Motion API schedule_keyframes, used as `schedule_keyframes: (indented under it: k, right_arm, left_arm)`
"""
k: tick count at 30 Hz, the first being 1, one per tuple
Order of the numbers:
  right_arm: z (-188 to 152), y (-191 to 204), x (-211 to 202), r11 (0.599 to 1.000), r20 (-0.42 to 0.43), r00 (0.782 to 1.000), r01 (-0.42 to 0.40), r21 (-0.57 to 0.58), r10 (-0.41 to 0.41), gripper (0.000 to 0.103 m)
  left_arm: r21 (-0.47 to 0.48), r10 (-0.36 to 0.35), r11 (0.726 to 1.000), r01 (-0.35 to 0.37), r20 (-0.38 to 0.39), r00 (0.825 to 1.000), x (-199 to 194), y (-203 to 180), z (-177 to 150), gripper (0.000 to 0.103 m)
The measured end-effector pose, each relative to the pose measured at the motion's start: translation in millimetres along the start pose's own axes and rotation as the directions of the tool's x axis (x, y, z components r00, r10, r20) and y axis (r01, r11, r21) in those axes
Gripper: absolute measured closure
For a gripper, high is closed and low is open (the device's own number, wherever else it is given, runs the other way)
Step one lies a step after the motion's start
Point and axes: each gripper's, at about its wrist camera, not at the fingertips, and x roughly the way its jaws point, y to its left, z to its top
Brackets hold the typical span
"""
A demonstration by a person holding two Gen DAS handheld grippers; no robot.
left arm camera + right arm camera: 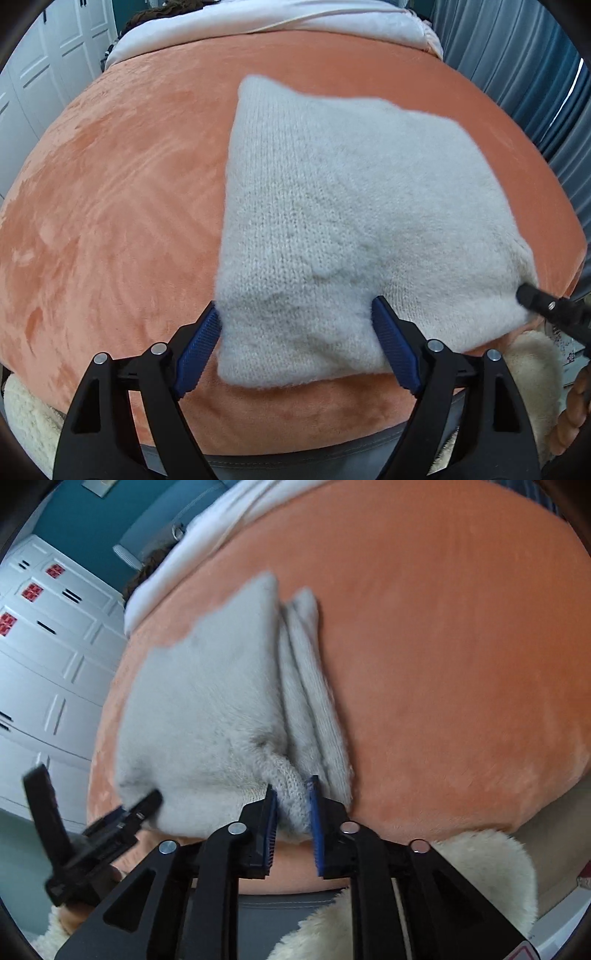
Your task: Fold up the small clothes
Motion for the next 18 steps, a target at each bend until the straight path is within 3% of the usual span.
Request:
schedule_keyframes:
  k: [1, 4, 7, 10, 15, 17, 18]
  right_arm:
    - [2.3, 2.9, -7.6, 1.000, 0.019, 1.000, -0.007, 0.000, 0.007, 0.078]
    - [24.8, 20.5, -30.1, 0.998, 0.117, 0.993, 0.002, -0.060, 0.005, 0.078]
    - [59.7, 32.9, -20.5, 0.996, 0.144, 0.989, -0.009, -0.085, 0.021, 0.077]
    - [98.1, 48.1, 15.1, 0.992, 0.112, 0.994, 0.008, -0.130, 0.007, 0.077]
    - [144.2, 48.4, 87.2, 0.987, 0.014, 0.998, 0.067, -0.145, -0.065, 0.064]
    - [155.5, 54.3, 96.7, 0.983, 0.002, 0.998, 0.055, -0.178, -0.056, 0.092]
    - [161.7, 59.8, 90.2, 0.981, 0.024, 1.000, 0.013, -0.191, -0.008, 0.093]
  left_arm:
    - [0.011, 0.002, 1.000, -0.002, 0.020, 1.000, -9.0, -0.7, 1.5, 0.025]
    - [0.050, 0.022, 0.998, -0.027, 0.094, 0.995, -34.7, -8.2, 7.6, 0.026]
    - [0.076, 0.017, 0.997, -0.027, 0.122, 0.992, -41.6, -20.9, 19.7, 0.026]
    - [0.092, 0.026, 0.995, -0.036, 0.108, 0.994, -31.6, -33.4, 31.3, 0.026]
    - [0.112, 0.063, 0.991, -0.071, 0.074, 0.995, -7.5, -38.8, 36.1, 0.025]
    - [0.133, 0.080, 0.987, -0.090, 0.077, 0.994, -4.3, -42.8, 34.6, 0.023]
    - [0.143, 0.085, 0.985, -0.096, 0.080, 0.993, -2.6, -43.9, 34.4, 0.022]
